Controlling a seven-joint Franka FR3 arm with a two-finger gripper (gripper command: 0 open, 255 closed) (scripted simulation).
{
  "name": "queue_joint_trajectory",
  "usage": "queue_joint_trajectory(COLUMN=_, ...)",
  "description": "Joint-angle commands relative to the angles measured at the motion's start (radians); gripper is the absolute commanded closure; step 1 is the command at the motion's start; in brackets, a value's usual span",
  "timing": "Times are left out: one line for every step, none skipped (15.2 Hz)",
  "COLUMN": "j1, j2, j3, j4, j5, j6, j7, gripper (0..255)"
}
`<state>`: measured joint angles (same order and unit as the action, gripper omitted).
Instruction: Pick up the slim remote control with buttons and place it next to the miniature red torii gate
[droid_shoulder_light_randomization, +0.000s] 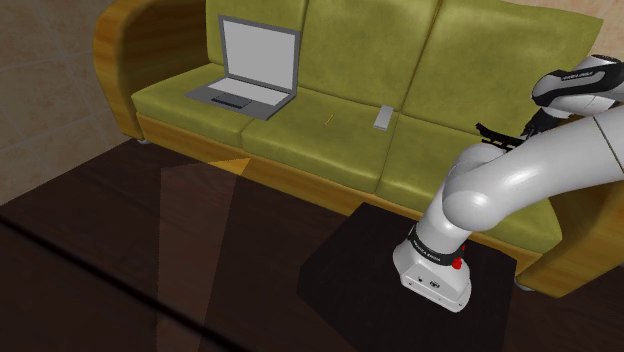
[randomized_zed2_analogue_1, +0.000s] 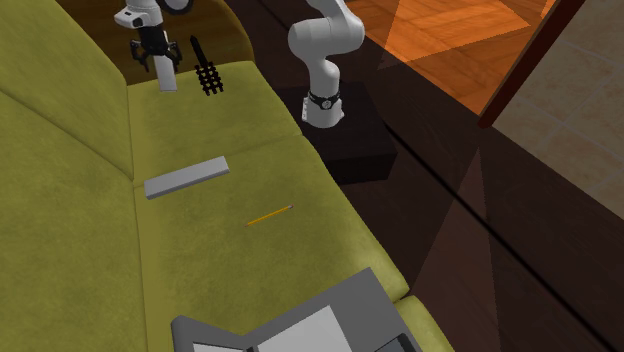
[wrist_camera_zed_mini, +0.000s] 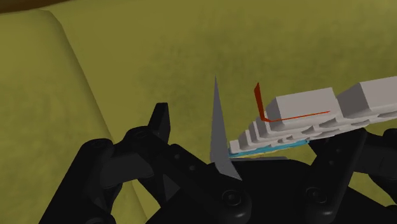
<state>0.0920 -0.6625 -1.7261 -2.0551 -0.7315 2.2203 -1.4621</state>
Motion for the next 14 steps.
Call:
queue_joint_trajectory(j1=-0.006, j2=-0.006, j3=-0.020, j4=-0.015, j5=0.002, j6=-0.051, j7=-0.003, gripper=0)
queue_joint_trajectory(j1=0.014, j2=-0.003, j3=-0.038, j4=-0.009, j5=0.006, j6=-0.043, j7=-0.003, gripper=0)
queue_joint_trajectory(j1=-0.012, j2=0.007, j3=-0.004, j4=-0.003, j5=0.024, j6=-0.066, j7=-0.014, gripper=0)
queue_joint_trajectory(j1=-0.036, j2=0.019, j3=0.028, j4=0.004, j5=0.046, j6=-0.088, j7=-0.026, gripper=0)
queue_joint_trajectory(j1=-0.060, j2=0.032, j3=0.059, j4=0.012, j5=0.067, j6=-0.111, j7=-0.038, gripper=0)
queue_joint_trajectory(j1=-0.079, j2=0.039, j3=0.084, j4=0.020, j5=0.081, j6=-0.130, j7=-0.046, gripper=0)
queue_joint_trajectory(j1=-0.079, j2=0.039, j3=0.084, j4=0.020, j5=0.081, j6=-0.130, j7=-0.046, gripper=0)
queue_joint_trajectory(j1=-0.079, j2=0.039, j3=0.084, j4=0.020, j5=0.081, j6=-0.130, j7=-0.046, gripper=0)
queue_joint_trajectory(j1=-0.079, j2=0.039, j3=0.084, j4=0.020, j5=0.081, j6=-0.130, j7=-0.046, gripper=0)
queue_joint_trajectory(j1=-0.079, j2=0.039, j3=0.084, j4=0.020, j5=0.081, j6=-0.130, j7=-0.046, gripper=0)
queue_joint_trajectory(j1=-0.079, j2=0.039, j3=0.084, j4=0.020, j5=0.081, j6=-0.130, j7=-0.046, gripper=0)
queue_joint_trajectory(j1=-0.079, j2=0.039, j3=0.084, j4=0.020, j5=0.081, j6=-0.130, j7=-0.046, gripper=0)
queue_joint_trajectory(j1=-0.079, j2=0.039, j3=0.084, j4=0.020, j5=0.081, j6=-0.130, j7=-0.046, gripper=0)
queue_joint_trajectory(j1=-0.079, j2=0.039, j3=0.084, j4=0.020, j5=0.081, j6=-0.130, j7=-0.046, gripper=0)
